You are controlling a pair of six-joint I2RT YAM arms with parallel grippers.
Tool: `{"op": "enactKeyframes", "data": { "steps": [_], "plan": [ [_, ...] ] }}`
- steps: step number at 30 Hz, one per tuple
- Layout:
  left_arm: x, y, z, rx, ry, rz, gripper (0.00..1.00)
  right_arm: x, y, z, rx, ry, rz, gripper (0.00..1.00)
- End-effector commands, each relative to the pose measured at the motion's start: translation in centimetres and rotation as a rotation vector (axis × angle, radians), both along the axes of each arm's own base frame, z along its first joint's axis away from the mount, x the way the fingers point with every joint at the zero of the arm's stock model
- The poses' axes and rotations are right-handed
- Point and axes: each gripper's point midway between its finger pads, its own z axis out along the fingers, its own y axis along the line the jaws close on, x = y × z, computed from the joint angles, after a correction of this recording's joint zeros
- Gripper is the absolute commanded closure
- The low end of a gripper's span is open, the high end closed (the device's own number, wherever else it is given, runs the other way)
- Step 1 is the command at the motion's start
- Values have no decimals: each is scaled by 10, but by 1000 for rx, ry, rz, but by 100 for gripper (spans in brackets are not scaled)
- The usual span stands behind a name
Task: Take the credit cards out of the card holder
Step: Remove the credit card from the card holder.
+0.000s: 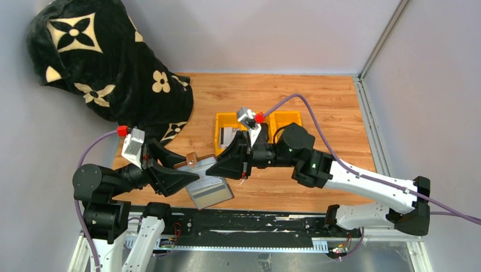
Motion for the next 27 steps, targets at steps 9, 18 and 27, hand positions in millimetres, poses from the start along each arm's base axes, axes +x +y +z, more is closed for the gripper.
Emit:
{"op": "enactKeyframes", "data": {
  "steps": [9,18,27],
  "plan": [
    [-11,-4,-42,128,34,-177,42,-18,12,-39,-572,-111,252,100],
    [-31,-4,-66,128,62,-324,61,-19,26,-43,-658,-130,302,100],
    [-45,-3,-77,121,88,-354,54,-19,27,-38,-680,-180,331,100]
  ]
}}
